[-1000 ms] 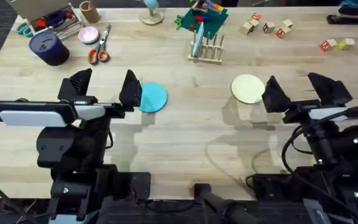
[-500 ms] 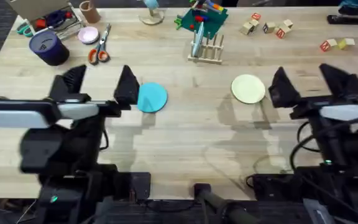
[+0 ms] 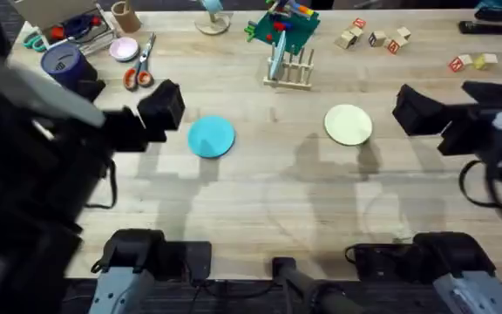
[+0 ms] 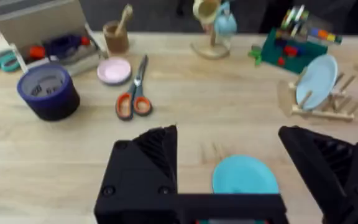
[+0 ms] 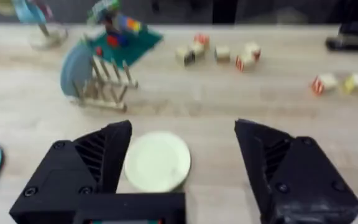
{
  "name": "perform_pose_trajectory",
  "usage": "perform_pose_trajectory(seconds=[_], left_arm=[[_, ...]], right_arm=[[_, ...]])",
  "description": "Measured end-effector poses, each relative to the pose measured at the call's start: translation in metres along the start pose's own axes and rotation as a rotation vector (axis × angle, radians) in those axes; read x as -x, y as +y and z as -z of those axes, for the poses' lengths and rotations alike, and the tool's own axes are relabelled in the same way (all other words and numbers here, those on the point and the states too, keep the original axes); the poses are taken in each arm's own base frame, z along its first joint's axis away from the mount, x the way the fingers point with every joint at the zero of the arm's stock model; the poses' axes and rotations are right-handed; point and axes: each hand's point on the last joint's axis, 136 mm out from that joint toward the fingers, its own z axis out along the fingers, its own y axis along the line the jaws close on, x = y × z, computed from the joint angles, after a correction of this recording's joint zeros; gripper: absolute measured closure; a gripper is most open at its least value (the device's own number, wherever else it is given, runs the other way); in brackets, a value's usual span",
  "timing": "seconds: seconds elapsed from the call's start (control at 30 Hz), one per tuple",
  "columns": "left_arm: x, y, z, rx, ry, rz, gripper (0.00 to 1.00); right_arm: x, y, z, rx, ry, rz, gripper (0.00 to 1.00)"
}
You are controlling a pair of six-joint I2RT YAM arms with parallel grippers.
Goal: Pick up the plates from the table one by one and place each into a slot on the dish rack.
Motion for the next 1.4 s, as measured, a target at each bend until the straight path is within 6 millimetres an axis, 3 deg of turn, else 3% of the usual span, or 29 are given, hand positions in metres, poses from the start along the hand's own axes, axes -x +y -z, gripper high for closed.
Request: perform_pose_trajectory(seconds=[0.13, 0.27, 0.5, 0.8, 0.83, 1.03, 1.1, 1.4], left_arm=[[0.008, 0.000, -0.006, 0.005, 0.141, 0.001, 0.010], [0.003, -0.002, -0.015, 0.001, 0.301, 0.006, 0.009], [-0.024, -0.010, -0.035, -0.037, 0.595, 0.024, 0.008], [-0.052, -0.012, -0.059, -0.049, 0.741, 0.037, 0.008], [-0.054, -0.012, -0.060, -0.050, 0.748, 0.040, 0.036], [-0.061, -0.017, -0.060, -0.074, 0.787, 0.053, 0.913], [-0.064, -0.020, -0.057, -0.092, 0.801, 0.069, 0.956], [-0.056, -0.016, -0.050, -0.265, 0.775, 0.204, 0.959]], right_arm=[[0.000, 0.000, -0.006, -0.004, 0.150, -0.007, 0.005], [-0.001, -0.001, -0.014, -0.007, 0.282, -0.012, 0.005], [-0.006, -0.001, -0.033, -0.012, 0.464, -0.019, 0.005], [-0.014, -0.002, -0.046, -0.014, 0.522, -0.022, 0.005], [-0.014, -0.002, -0.046, -0.014, 0.522, -0.022, 0.005], [-0.014, -0.002, -0.045, -0.014, 0.523, -0.021, 0.005], [-0.014, -0.002, -0.046, -0.014, 0.523, -0.022, 0.005], [-0.014, -0.002, -0.046, -0.014, 0.523, -0.022, 0.005]])
